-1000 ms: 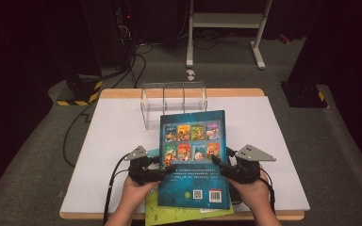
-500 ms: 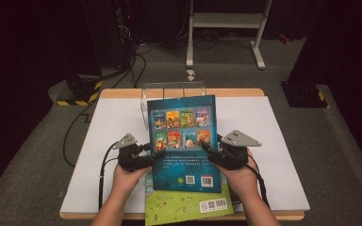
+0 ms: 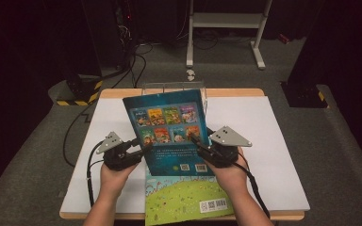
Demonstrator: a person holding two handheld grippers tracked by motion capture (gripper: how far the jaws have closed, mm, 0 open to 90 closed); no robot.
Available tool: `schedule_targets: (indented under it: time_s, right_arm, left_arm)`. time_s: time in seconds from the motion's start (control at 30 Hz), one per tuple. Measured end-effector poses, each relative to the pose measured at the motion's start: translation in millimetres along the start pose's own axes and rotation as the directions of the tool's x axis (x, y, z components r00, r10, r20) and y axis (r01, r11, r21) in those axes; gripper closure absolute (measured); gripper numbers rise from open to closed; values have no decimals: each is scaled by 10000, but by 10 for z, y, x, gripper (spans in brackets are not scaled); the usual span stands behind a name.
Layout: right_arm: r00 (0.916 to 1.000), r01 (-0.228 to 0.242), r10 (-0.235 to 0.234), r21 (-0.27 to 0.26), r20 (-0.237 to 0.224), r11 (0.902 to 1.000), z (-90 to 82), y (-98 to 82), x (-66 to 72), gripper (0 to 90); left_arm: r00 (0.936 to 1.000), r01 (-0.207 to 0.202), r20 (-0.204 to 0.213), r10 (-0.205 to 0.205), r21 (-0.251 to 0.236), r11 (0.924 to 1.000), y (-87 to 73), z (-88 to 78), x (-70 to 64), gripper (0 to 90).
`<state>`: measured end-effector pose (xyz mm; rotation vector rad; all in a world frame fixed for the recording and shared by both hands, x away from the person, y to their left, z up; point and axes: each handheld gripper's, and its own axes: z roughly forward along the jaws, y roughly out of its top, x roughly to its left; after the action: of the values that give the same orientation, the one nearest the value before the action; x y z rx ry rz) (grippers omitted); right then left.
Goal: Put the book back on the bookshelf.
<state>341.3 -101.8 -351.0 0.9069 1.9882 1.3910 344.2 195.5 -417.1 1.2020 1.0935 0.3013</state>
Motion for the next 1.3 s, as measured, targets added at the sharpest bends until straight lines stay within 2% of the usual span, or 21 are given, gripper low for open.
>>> schedule_targets:
  time_s: [0.33, 0.57, 0.63, 0.73, 0.97, 1.0, 1.23, 1.3]
  right_arm:
    - [9994, 296, -301, -278, -166, 9992, 102, 95, 168, 538]
    - [9990, 363, -369, -281, -237, 9989, 181, 105, 224, 528]
    - [9988, 394, -400, -224, -273, 9990, 211, 111, 242, 528]
    - [9988, 382, -386, -121, -310, 9992, 294, 126, 277, 524]
    - [9980, 369, -375, -130, -504, 9992, 523, 194, 364, 520]
    - [9981, 330, -337, -135, -518, 9994, 559, 208, 375, 517]
    - [9981, 410, -416, -149, -447, 9990, 818, 263, 416, 508]
    - [9978, 508, -516, -204, -415, 9985, 878, 272, 417, 508]
  left_arm:
    - [9988, -406, -310, 390, -526, 9978, 67, -161, 60, 511]
    - [9964, -728, -498, 691, -779, 9943, 111, -232, 103, 511]
    - [9967, -636, -562, 588, -871, 9942, 123, -241, 126, 510]
    - [9953, -730, -698, 668, -906, 9932, 139, -261, 172, 508]
    - [9934, -604, -1048, 456, -1419, 9880, 240, -336, 354, 503]
    - [9935, -493, -1092, 327, -1527, 9870, 249, -332, 374, 503]
    - [9914, -304, -1309, 94, -1595, 9867, 280, -292, 594, 501]
    - [9913, -259, -1317, 42, -1639, 9861, 286, -280, 612, 500]
